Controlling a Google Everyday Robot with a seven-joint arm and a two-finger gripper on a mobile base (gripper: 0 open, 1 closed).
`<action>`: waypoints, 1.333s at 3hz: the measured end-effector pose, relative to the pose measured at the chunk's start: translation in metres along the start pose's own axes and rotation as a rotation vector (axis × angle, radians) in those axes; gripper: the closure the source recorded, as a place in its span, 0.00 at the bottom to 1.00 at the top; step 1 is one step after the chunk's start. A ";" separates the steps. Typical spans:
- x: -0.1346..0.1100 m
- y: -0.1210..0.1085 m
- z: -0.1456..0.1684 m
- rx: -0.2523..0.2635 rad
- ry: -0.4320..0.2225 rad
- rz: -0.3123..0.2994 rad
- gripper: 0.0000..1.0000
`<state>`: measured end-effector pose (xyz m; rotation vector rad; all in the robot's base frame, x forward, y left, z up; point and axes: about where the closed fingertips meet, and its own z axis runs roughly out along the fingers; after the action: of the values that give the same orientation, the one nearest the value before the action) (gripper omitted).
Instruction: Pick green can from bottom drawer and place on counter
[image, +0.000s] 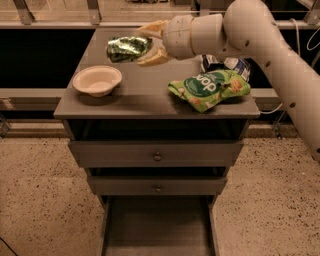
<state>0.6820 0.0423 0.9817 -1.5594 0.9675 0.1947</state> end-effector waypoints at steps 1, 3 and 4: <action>0.040 -0.040 -0.015 0.172 0.107 0.134 1.00; 0.049 -0.049 -0.011 0.245 0.171 0.211 1.00; 0.052 -0.061 0.009 0.310 0.283 0.200 1.00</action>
Offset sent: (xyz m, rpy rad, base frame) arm 0.0377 -0.0307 0.0046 0.0588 0.0360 -0.1793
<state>0.7593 0.0219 0.9926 -1.2244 1.3108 -0.0389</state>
